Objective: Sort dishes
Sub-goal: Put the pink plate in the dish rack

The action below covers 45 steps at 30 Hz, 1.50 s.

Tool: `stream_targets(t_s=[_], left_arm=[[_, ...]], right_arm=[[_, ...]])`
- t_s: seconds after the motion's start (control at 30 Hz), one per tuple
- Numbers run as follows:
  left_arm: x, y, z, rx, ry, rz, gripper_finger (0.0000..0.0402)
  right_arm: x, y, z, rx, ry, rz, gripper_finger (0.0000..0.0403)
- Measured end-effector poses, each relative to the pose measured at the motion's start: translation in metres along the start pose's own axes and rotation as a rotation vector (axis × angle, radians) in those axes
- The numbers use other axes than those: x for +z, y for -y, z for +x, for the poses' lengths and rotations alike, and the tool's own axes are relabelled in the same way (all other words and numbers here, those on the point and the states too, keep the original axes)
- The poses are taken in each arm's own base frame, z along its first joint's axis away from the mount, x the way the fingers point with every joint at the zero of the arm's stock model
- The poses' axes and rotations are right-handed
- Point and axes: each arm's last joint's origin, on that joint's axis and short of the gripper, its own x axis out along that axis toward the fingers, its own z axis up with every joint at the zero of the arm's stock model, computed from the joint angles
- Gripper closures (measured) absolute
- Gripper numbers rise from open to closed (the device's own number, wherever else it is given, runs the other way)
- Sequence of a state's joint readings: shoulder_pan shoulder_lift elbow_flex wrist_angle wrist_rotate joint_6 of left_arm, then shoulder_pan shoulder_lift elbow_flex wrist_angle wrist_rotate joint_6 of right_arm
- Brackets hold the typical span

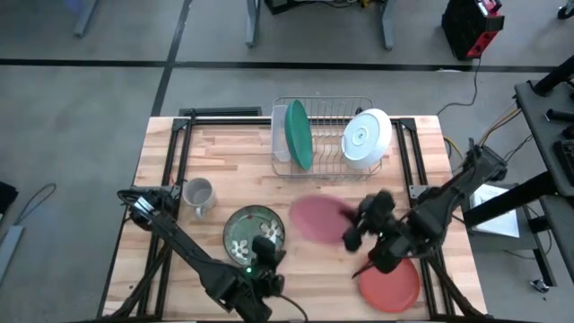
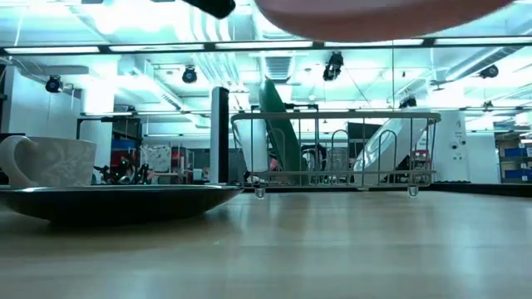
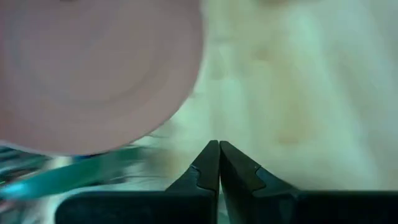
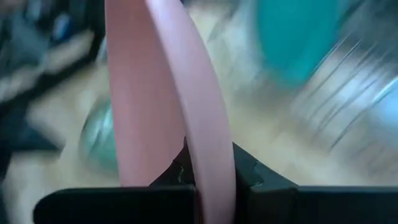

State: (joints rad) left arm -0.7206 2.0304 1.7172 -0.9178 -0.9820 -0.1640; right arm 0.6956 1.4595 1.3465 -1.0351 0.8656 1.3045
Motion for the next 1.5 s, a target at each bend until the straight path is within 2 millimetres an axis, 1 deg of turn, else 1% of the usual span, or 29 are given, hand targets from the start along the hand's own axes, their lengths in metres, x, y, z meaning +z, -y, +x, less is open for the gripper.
stream_targets(t_s=[0.1, 0.17, 0.23, 0.3, 0.43, 0.5, 0.57, 0.67, 0.7, 0.8, 0.87, 0.97, 1.07, 1.17, 1.23, 1.33, 1.4, 1.5], left_arm=[[-0.002, -0.011, 0.001, 0.152, -0.014, 0.043, 0.0401], [-0.005, -0.018, 0.004, 0.228, -0.038, 0.076, 0.0401], [-0.010, -0.026, 0.007, 0.290, -0.065, 0.088, 0.0401], [-0.018, -0.036, 0.011, 0.337, -0.105, 0.084, 0.0401], [-0.034, -0.060, 0.016, 0.431, -0.180, 0.067, 0.0401], [-0.039, -0.070, 0.020, 0.482, -0.175, 0.021, 0.0401], [-0.044, -0.081, 0.022, 0.514, -0.178, 0.054, 0.0401], [-0.052, -0.103, 0.029, 0.607, -0.176, 0.048, 0.0401], [-0.055, -0.110, 0.033, 0.634, -0.174, 0.014, 0.0401], [-0.065, -0.133, 0.044, 0.688, -0.206, -0.039, 0.0401], [-0.072, -0.146, 0.052, 0.713, -0.244, -0.059, 0.0401], [-0.083, -0.160, 0.068, 0.726, -0.315, -0.093, 0.0401], [-0.090, -0.169, 0.079, 0.709, -0.385, -0.141, 0.0401], [-0.095, -0.171, 0.086, 0.688, -0.418, -0.215, 0.0401], [-0.098, -0.169, 0.088, 0.698, -0.407, -0.261, 0.0401], [-0.102, -0.163, 0.088, 0.713, -0.393, -0.242, 0.0401], [-0.104, -0.160, 0.089, 0.725, -0.389, -0.199, 0.0401], [-0.104, -0.160, 0.088, 0.724, -0.391, -0.186, 0.0401]], right_arm=[[0.022, 0.014, -0.008, -0.104, 0.227, -0.017, 0.0385], [0.035, 0.024, -0.007, -0.182, 0.342, -0.030, 0.0384], [0.049, 0.036, -0.003, -0.262, 0.422, -0.028, 0.0381], [0.064, 0.051, 0.002, -0.336, 0.446, -0.004, 0.0381], [0.092, 0.084, 0.020, -0.519, 0.400, 0.012, 0.0383], [0.108, 0.103, 0.029, -0.606, 0.348, 0.029, 0.0383], [0.124, 0.123, 0.036, -0.685, 0.306, 0.054, 0.0383], [0.141, 0.151, 0.051, -0.816, 0.250, 0.068, 0.0383], [0.145, 0.158, 0.058, -0.846, 0.220, 0.072, 0.0383], [0.154, 0.178, 0.075, -0.859, 0.097, 0.119, 0.0381], [0.158, 0.188, 0.085, -0.844, 0.033, 0.155, 0.0379], [0.162, 0.196, 0.100, -0.819, -0.030, 0.170, 0.0381], [0.162, 0.200, 0.111, -0.795, -0.088, 0.180, 0.0383], [0.159, 0.200, 0.120, -0.812, -0.115, 0.164, 0.0380], [0.159, 0.201, 0.123, -0.827, -0.124, 0.142, 0.0379], [0.160, 0.201, 0.123, -0.837, -0.129, 0.114, 0.0381], [0.164, 0.200, 0.119, -0.820, -0.127, 0.089, 0.0382], [0.173, 0.188, 0.099, -0.692, -0.123, 0.077, 0.0382]])
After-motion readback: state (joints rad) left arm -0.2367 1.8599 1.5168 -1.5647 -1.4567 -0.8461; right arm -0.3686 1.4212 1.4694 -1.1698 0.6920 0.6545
